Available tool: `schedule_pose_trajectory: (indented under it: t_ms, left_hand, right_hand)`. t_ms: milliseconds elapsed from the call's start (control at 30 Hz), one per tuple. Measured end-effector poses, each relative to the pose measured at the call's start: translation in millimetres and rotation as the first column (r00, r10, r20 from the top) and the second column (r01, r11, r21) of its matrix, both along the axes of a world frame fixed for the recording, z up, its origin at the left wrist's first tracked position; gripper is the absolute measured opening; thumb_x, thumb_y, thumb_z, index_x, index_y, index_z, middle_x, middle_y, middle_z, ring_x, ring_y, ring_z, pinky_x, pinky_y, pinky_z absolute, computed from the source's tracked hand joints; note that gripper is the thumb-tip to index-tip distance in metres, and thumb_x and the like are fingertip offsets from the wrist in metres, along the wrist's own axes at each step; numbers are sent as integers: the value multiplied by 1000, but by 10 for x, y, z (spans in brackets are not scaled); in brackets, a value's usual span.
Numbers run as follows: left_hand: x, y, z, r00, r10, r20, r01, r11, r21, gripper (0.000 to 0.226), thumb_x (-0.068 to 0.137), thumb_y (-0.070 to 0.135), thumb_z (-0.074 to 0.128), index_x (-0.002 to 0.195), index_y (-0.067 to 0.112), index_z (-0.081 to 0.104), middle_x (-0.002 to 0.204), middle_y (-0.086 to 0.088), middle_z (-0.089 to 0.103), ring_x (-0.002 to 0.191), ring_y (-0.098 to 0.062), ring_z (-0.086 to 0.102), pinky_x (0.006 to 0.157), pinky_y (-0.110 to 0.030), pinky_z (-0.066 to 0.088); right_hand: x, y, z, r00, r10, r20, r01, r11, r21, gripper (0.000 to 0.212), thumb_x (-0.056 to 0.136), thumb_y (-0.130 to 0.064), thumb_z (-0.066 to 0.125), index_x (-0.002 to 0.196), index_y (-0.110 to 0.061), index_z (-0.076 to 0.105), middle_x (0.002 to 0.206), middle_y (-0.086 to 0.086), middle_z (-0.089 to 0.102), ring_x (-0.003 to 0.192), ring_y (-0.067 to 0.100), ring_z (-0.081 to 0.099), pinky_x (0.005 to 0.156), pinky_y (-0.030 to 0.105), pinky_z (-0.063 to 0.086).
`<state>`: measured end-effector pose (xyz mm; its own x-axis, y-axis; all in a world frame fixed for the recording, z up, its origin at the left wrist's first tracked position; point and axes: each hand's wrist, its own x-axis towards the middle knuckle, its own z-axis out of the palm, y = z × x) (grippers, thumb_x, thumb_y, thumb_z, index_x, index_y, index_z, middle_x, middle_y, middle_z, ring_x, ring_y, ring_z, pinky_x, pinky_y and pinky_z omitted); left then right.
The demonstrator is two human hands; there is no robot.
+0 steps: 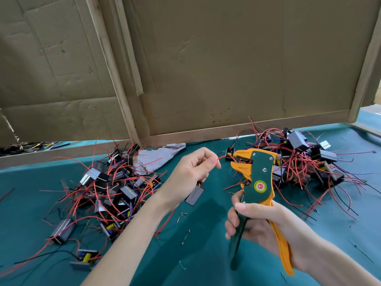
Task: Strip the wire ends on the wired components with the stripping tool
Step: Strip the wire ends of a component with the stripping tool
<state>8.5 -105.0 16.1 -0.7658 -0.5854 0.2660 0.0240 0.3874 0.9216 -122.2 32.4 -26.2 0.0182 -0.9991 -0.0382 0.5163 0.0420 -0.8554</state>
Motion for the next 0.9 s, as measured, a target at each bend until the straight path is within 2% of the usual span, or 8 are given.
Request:
schedule_pose_trajectory:
  t_ms: [67, 167, 267, 433, 633, 733, 900]
  left_hand:
    - [18, 4, 42, 1000, -18, 0, 18, 999, -34, 20, 92, 34, 52, 77, 32, 65, 58, 13, 35, 56, -8, 30, 57, -20, 28]
    - [37, 14, 85, 999, -30, 14, 30, 999, -34, 19, 90, 33, 54, 78, 29, 67, 57, 13, 34, 54, -7, 30, 54, -17, 28]
    - [46, 32, 102, 998, -55, 21, 56, 998, -27, 19, 91, 30, 54, 76, 29, 67, 58, 13, 37, 56, -8, 29, 56, -19, 28]
    - [71, 33, 152, 992, -110, 62, 110, 994, -3, 19, 88, 30, 55, 74, 29, 68, 62, 9, 43, 57, -11, 26, 57, -22, 26]
    - [139, -2, 205, 981, -153, 117, 157, 987, -30, 18, 89, 29, 55, 78, 23, 68, 61, 16, 50, 58, -8, 29, 56, -17, 28]
    - [175, -6, 235, 974, -179, 136, 187, 981, -48, 18, 90, 27, 55, 78, 25, 69, 68, 16, 57, 61, -6, 35, 59, -14, 32]
    - [221, -29, 270, 963, -216, 161, 227, 972, -56, 16, 95, 11, 55, 86, 12, 68, 79, 17, 67, 69, 7, 54, 67, -3, 38]
  right_hand:
    - [-9, 4, 0, 999, 30, -22, -30, 999, -29, 30, 61, -16, 83, 71, -7, 57, 67, 18, 49, 65, 33, 55, 68, 42, 53]
    - [-19, 18, -22, 996, 73, -44, -76, 995, -63, 38, 60, -20, 90, 73, -6, 57, 68, 20, 52, 68, 35, 57, 70, 45, 52]
    - [-21, 40, -24, 990, 110, -85, -118, 989, -87, 36, 64, -20, 88, 75, -5, 57, 70, 21, 54, 70, 37, 59, 72, 45, 52]
    - [-10, 44, 1, 989, 123, -86, -129, 989, -71, 40, 60, -19, 90, 74, -4, 56, 67, 21, 53, 67, 37, 59, 70, 46, 52]
    - [-29, 70, 24, 972, 183, -146, -196, 977, -80, 31, 70, -21, 83, 72, -7, 55, 64, 15, 52, 63, 32, 56, 69, 42, 52]
    - [-48, 84, 17, 962, 202, -184, -217, 974, -63, 28, 75, -23, 81, 71, -10, 57, 63, 12, 52, 60, 30, 55, 68, 41, 51]
    - [-42, 126, 18, 953, 204, -226, -211, 977, -10, 32, 75, -26, 83, 68, -10, 56, 57, 11, 50, 52, 27, 53, 62, 40, 49]
